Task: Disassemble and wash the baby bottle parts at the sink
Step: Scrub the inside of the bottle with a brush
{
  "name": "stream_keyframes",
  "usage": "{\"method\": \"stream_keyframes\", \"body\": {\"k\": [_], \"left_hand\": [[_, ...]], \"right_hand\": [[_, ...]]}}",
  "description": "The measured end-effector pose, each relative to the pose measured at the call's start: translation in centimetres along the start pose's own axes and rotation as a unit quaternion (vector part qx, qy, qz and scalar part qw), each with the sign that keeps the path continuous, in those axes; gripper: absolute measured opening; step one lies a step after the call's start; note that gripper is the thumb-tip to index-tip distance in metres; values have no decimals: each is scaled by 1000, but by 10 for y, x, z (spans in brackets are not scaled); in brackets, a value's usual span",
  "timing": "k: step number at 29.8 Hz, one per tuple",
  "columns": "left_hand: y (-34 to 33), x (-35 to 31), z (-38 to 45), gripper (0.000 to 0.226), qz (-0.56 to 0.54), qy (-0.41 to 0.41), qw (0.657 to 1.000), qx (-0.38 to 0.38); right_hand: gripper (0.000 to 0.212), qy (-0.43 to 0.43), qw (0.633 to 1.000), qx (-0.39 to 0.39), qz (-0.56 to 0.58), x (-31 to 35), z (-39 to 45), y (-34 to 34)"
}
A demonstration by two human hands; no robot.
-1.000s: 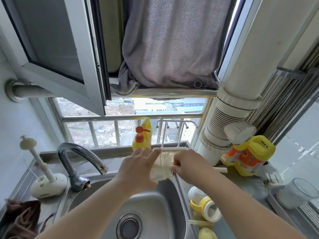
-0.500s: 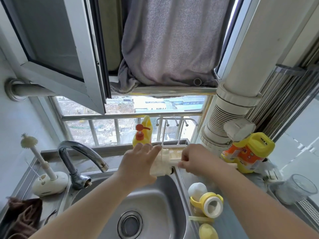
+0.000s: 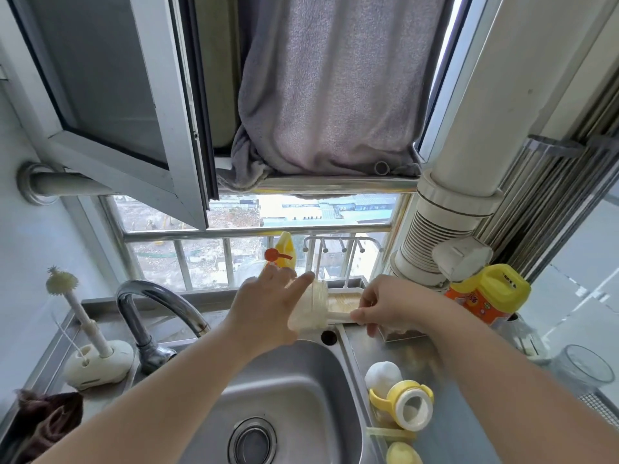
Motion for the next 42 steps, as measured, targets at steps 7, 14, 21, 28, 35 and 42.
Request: {"method": "stream_keyframes", "body": {"k": [7, 14, 21, 28, 35, 42], "left_hand": [[6, 6, -1, 96, -26, -2, 999, -24], [12, 18, 0, 90, -93, 30, 995, -16], [7, 9, -1, 90, -85, 10, 996, -15], [10, -9, -5, 95, -64, -52, 995, -49], [4, -13, -1, 101, -198, -11, 980, -32], [24, -3, 11, 91, -62, -49, 997, 4]], "right_hand": [[23, 8, 997, -60, -57, 9, -2, 18], [22, 29, 963, -214, -161, 28, -18, 40], [21, 32, 971, -193, -139, 26, -13, 26], [19, 41, 978, -187, -86, 27, -10, 13], [15, 87, 979, -180, 50, 27, -17, 15], [14, 123, 975, -154, 106, 32, -21, 14]]}}
Point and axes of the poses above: each hand's wrist, its own z-axis towards the middle knuckle, its own y-axis out of the back of the hand, x = y × z, the point moved 10 cm from there along z, towards the middle knuckle, and after that the axes turned 6 degrees about x, right-handed, at the moved point
